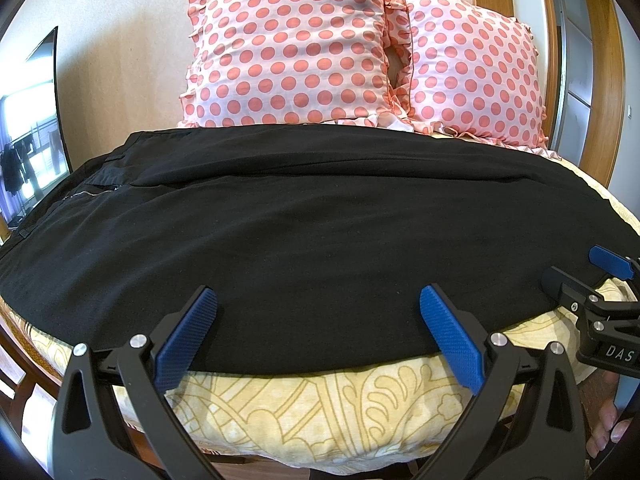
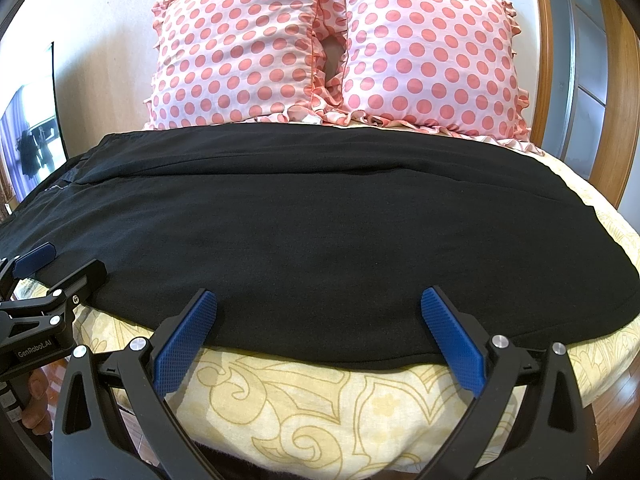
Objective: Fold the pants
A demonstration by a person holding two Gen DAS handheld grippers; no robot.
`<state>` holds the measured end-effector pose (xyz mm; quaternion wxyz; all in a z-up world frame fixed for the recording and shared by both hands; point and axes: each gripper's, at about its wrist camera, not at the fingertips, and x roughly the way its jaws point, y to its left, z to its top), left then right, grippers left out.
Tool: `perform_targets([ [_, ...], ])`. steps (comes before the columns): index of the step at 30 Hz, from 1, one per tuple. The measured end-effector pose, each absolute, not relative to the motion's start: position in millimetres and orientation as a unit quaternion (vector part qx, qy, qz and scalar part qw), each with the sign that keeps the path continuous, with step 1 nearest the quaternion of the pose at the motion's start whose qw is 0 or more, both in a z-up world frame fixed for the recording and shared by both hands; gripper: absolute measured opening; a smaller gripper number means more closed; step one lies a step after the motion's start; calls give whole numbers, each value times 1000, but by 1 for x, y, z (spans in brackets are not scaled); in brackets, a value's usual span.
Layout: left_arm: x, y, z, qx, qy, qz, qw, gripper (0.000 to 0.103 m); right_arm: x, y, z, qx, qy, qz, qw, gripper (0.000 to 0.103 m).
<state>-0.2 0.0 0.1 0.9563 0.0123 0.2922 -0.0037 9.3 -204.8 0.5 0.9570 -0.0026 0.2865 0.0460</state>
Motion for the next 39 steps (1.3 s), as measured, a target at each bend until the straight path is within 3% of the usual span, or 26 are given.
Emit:
perform_targets([
  [27,0,0,0,12,293,-4,956,101,13,-206,2,-11,287,68,955,102],
  [30,2,1,1,11,302,-8,953,101,26,-219,17,-6,297,71,952,102],
  [34,6,4,6,0,311,-20,950,101,58,-267,71,-3,248,6,969,102],
  [39,8,16,13,-40,305,-50,950,101,166,-348,111,35,290,-140,946,102],
])
